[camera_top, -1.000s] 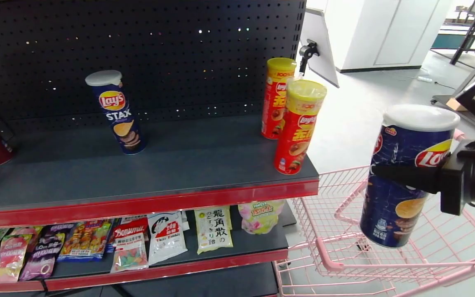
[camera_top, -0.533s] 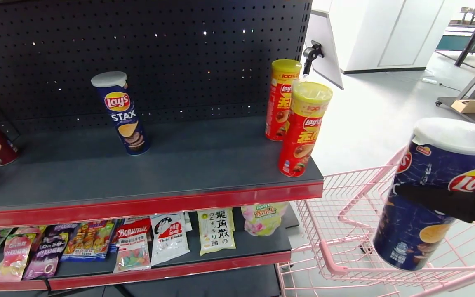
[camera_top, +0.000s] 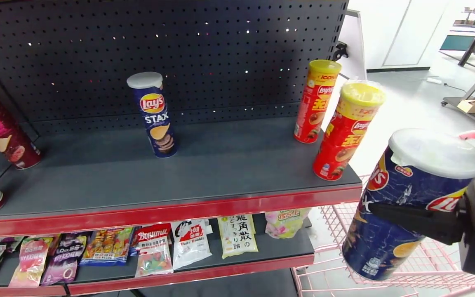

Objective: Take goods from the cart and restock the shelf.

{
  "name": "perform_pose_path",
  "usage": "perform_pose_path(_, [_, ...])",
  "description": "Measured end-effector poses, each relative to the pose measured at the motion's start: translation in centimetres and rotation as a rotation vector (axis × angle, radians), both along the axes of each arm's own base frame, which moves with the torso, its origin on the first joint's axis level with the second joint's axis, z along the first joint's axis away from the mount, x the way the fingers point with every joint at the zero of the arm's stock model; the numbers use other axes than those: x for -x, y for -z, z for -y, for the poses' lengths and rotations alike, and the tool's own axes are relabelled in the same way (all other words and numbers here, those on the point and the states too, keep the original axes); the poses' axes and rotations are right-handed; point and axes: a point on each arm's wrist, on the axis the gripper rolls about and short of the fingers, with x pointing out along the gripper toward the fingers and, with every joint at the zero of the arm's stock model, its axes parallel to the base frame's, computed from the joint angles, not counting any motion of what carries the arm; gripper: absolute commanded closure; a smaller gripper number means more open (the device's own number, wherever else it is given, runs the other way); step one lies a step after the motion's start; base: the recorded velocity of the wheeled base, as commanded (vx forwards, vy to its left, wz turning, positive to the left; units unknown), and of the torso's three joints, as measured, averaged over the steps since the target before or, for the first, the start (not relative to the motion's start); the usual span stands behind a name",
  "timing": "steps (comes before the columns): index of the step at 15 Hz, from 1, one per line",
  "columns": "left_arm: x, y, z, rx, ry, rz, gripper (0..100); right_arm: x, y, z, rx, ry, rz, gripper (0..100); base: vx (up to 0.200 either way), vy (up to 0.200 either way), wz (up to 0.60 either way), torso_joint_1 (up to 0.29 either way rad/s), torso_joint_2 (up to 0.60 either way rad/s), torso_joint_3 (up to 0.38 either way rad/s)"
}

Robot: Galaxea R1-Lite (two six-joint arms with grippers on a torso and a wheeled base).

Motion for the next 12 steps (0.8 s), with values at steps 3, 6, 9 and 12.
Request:
perform_pose_path(3, [0.0, 0.0, 0.0, 0.0, 0.0, 0.0, 0, -0.3, -0.3, -0.3, -0.01, -0.004, 0.023, 100, 0.0, 0.2, 0.0, -0.002, 0.0, 0.005])
perform_pose_path(6, [0.0, 0.0, 0.0, 0.0, 0.0, 0.0, 0, -0.7, -0.6, -0.5, -0.016, -0.002, 0.037, 100, 0.0, 0.2, 0.0, 0.001, 0.0, 0.004])
perform_pose_path(9, [0.0, 0.0, 0.0, 0.0, 0.0, 0.0, 0, -0.9, -0.5, -0.6, -0.011, -0.003, 0.029, 100, 0.0, 0.2, 0.0, 0.004, 0.0, 0.001])
perform_pose_path(12, [0.0, 0.0, 0.0, 0.0, 0.001, 0.0, 0, -1.3, -0.4, -0.9, -0.012, -0.005, 0.031, 100, 0.0, 0.2, 0.0, 0.004, 0.0, 0.006])
